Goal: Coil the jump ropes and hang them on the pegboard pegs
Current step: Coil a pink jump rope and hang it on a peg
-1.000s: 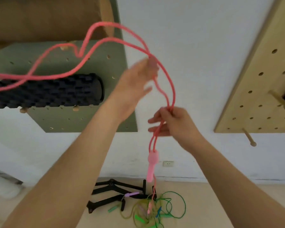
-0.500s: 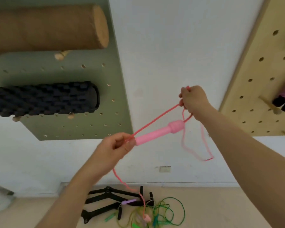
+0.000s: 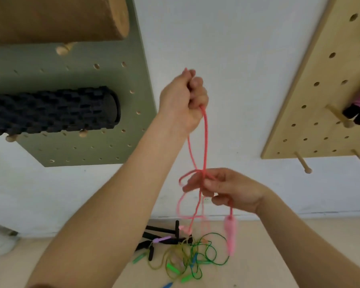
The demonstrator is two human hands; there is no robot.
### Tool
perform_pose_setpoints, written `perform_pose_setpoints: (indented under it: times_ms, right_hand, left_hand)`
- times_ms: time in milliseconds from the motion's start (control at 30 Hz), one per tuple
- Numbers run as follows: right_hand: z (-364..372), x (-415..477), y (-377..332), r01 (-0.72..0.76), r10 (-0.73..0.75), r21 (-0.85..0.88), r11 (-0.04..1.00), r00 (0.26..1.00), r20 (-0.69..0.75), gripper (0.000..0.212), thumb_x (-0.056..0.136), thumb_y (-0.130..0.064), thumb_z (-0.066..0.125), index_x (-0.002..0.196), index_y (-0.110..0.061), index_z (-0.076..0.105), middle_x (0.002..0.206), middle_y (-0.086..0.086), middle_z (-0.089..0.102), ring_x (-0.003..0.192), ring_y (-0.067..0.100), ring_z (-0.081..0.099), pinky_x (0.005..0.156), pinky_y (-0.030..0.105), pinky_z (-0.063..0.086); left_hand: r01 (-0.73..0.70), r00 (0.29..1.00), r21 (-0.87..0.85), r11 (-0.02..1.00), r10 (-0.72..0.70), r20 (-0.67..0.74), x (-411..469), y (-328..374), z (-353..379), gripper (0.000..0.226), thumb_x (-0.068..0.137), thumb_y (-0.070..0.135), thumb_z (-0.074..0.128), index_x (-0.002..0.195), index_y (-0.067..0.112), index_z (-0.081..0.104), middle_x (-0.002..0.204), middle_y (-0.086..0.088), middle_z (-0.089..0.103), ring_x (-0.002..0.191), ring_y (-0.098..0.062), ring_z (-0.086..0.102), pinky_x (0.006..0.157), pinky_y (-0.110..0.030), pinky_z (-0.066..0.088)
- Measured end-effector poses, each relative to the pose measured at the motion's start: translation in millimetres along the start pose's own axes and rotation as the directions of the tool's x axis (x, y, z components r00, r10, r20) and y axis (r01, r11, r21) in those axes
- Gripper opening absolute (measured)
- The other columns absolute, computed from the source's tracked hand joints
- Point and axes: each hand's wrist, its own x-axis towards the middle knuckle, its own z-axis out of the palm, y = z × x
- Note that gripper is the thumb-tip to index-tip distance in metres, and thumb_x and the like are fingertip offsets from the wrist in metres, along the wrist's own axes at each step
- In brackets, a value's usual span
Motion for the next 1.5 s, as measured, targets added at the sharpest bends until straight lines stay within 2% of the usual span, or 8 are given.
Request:
perform_pose_setpoints:
  times_ms: [200, 333, 567, 833, 1067, 1233, 1400, 1500]
  right_hand:
    - [24, -7, 14, -0.031, -0.043, -0.148, 0.989, 0.879, -0.474, 0.040, 0.102, -0.030, 0.044, 0.085, -0.002, 0.067, 0.082, 0.004, 0.075, 0.055, 0.011, 0.034, 0.046, 0.021, 0.025]
    - [28, -2, -27, 0.107, -0.099, -0.016, 0.994, 0.840, -0.534, 0.030, 0.104, -0.027, 0.040, 0.085, -0.008, 0.054, 0.082, 0.015, 0.075, 0.042, 0.012, 0.027, 0.041, 0.024, 0.017]
    - [18, 18, -74, 0.181, 0.020, 0.431, 0.884, 0.907, -0.421, 0.029, 0.102, -0.025, 0.043, 0.075, -0.014, 0.046, 0.077, 0.008, 0.073, 0.033, 0.005, 0.022, 0.034, 0.015, 0.013]
    - [-17, 8, -93, 0.289, 0.038, 0.565, 0.773, 0.867, -0.497, 0.027, 0.103, -0.025, 0.039, 0.082, -0.012, 0.048, 0.096, 0.010, 0.075, 0.036, 0.002, 0.028, 0.032, 0.011, 0.014]
    - [-45, 2, -62, 0.199, 0.138, 0.476, 0.857, 0.800, -0.584, 0.019, 0.098, -0.024, 0.049, 0.105, -0.008, 0.057, 0.097, 0.014, 0.068, 0.040, 0.004, 0.035, 0.027, 0.012, 0.022]
    - [-15, -8, -45, 0.101, 0.109, 0.381, 0.919, 0.865, -0.490, 0.021, 0.099, -0.021, 0.047, 0.098, -0.010, 0.065, 0.090, 0.008, 0.073, 0.045, 0.005, 0.038, 0.032, 0.012, 0.022]
    - [36, 10, -22, 0.056, -0.099, -0.122, 0.991, 0.920, -0.380, 0.030, 0.103, -0.030, 0.042, 0.113, -0.019, 0.068, 0.116, -0.009, 0.070, 0.113, 0.005, 0.061, 0.097, 0.026, 0.045]
    - [38, 4, -24, 0.027, -0.096, -0.247, 0.969, 0.957, -0.274, 0.032, 0.103, -0.033, 0.038, 0.118, -0.024, 0.065, 0.112, -0.010, 0.071, 0.110, 0.003, 0.062, 0.096, 0.028, 0.043]
  left_hand:
    - [-0.223, 0.948, 0.218, 0.950, 0.263, -0.180, 41, 29, 0, 0.025, 0.102, 0.020, 0.040, 0.082, 0.011, 0.051, 0.060, -0.008, 0.053, 0.046, -0.012, 0.048, 0.042, -0.018, 0.039]
    - [-0.016, 0.937, 0.932, 0.363, 0.330, -0.112, 6, -9, -61, 0.024, 0.099, 0.018, 0.044, 0.076, 0.018, 0.052, 0.072, -0.004, 0.051, 0.059, -0.014, 0.046, 0.057, -0.026, 0.040]
    - [-0.004, 0.963, 0.948, 0.320, -0.253, 0.090, -83, -96, -140, 0.024, 0.090, 0.011, 0.061, 0.106, 0.028, 0.060, 0.108, 0.001, 0.068, 0.100, -0.009, 0.063, 0.088, -0.026, 0.052]
    - [0.016, 0.985, 0.999, 0.040, -0.174, -0.009, -78, -66, -161, 0.024, 0.082, 0.040, 0.070, 0.091, 0.018, 0.063, 0.081, 0.001, 0.066, 0.078, -0.021, 0.062, 0.080, -0.038, 0.051]
    - [-0.126, 0.990, 0.926, 0.355, 0.098, 0.097, -82, -40, -111, 0.027, 0.101, 0.032, 0.040, 0.092, 0.016, 0.060, 0.073, 0.012, 0.046, 0.066, -0.002, 0.042, 0.057, -0.016, 0.034]
    - [-0.030, 0.996, 0.434, 0.900, 0.062, -0.060, -64, -6, -89, 0.030, 0.102, 0.024, 0.038, 0.083, 0.012, 0.057, 0.064, 0.001, 0.043, 0.052, -0.009, 0.029, 0.044, -0.020, 0.021]
    - [0.006, 0.999, 0.146, 0.989, 0.000, -0.040, -44, -2, -58, 0.033, 0.103, 0.028, 0.034, 0.080, 0.014, 0.053, 0.060, 0.001, 0.042, 0.047, -0.008, 0.030, 0.038, -0.017, 0.024]
    - [-0.097, 0.991, 0.062, 0.993, 0.102, -0.084, -33, 13, -49, 0.033, 0.103, 0.027, 0.032, 0.080, 0.013, 0.052, 0.057, 0.001, 0.041, 0.044, -0.008, 0.031, 0.037, -0.016, 0.025]
